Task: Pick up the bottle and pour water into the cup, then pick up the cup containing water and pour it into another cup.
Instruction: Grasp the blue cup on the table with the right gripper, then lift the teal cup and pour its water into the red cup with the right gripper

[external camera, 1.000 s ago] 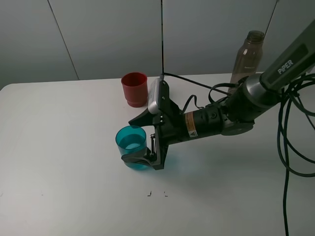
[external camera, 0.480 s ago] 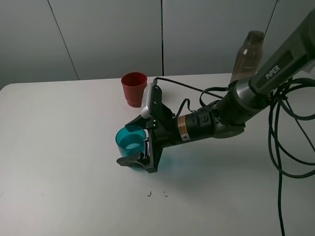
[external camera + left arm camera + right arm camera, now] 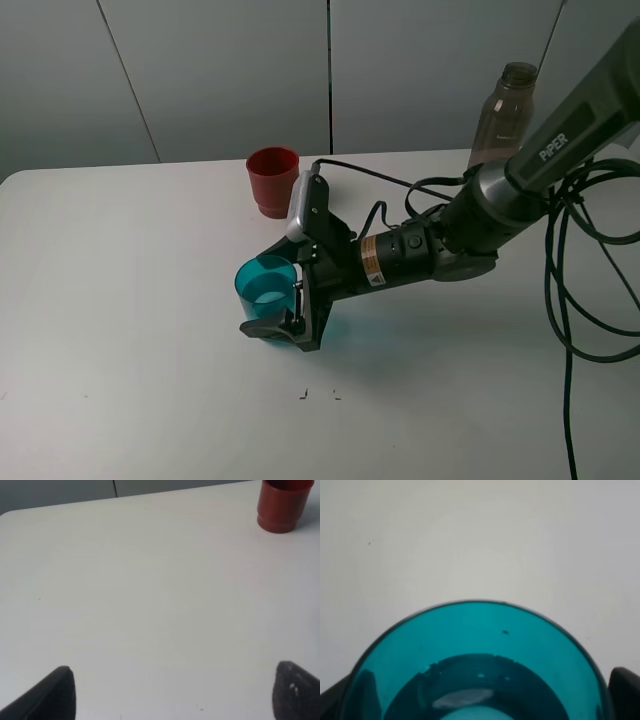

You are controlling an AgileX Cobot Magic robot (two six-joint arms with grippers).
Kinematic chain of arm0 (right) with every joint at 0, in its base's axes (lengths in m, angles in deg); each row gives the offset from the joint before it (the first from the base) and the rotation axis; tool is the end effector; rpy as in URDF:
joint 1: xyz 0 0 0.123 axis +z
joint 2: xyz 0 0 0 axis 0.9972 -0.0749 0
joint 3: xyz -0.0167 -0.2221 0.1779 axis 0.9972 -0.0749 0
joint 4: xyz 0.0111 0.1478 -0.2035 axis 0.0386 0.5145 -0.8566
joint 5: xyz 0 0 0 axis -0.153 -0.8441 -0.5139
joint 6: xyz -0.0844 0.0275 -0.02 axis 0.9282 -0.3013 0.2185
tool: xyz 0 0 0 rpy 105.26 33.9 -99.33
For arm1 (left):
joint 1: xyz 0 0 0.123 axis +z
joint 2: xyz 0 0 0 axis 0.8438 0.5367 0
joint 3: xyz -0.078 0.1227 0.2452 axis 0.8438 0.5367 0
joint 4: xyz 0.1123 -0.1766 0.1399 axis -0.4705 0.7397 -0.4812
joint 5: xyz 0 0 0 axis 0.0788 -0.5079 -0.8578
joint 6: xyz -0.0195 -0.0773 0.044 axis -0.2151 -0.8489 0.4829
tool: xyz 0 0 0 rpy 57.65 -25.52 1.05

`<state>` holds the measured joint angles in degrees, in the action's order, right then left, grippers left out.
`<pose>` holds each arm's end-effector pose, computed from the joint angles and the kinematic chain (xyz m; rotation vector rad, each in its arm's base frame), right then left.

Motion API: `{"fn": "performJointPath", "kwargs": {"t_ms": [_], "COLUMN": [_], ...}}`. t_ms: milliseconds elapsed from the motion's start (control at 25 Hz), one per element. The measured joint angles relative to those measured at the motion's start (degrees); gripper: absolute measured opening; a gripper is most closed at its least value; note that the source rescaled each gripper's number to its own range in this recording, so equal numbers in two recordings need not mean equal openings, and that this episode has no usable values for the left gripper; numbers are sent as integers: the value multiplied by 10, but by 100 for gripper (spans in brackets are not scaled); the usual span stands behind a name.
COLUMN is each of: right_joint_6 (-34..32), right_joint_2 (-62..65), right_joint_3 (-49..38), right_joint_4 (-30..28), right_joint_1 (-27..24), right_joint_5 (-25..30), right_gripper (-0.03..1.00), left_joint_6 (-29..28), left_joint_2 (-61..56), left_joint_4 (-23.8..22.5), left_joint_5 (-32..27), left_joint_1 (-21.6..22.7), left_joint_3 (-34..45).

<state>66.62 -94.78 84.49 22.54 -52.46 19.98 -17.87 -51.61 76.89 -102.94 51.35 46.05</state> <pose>0.2632 0.2485 0.0630 -1.4546 1.5940 0.8998 -0.0072 0.0025 0.2780 0.1098 2.0566 -0.0414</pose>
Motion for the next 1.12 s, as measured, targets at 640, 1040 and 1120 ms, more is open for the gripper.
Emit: {"fn": "performJointPath", "kwargs": {"t_ms": [640, 1040, 1120], "right_joint_6": [-1, -1, -1], "right_joint_2": [0, 5, 19], "right_joint_3": [0, 0, 0], "right_joint_4": [1, 22, 31], "right_joint_1": [0, 0, 0], "right_joint_5": [2, 16, 39], "right_gripper": [12, 12, 12], "left_joint_6": [0, 0, 0], "left_joint_2": [0, 0, 0], "left_joint_4": [0, 0, 0], "left_joint_5": [0, 0, 0], "left_joint_1": [0, 0, 0], "left_joint_3": [0, 0, 0]}}
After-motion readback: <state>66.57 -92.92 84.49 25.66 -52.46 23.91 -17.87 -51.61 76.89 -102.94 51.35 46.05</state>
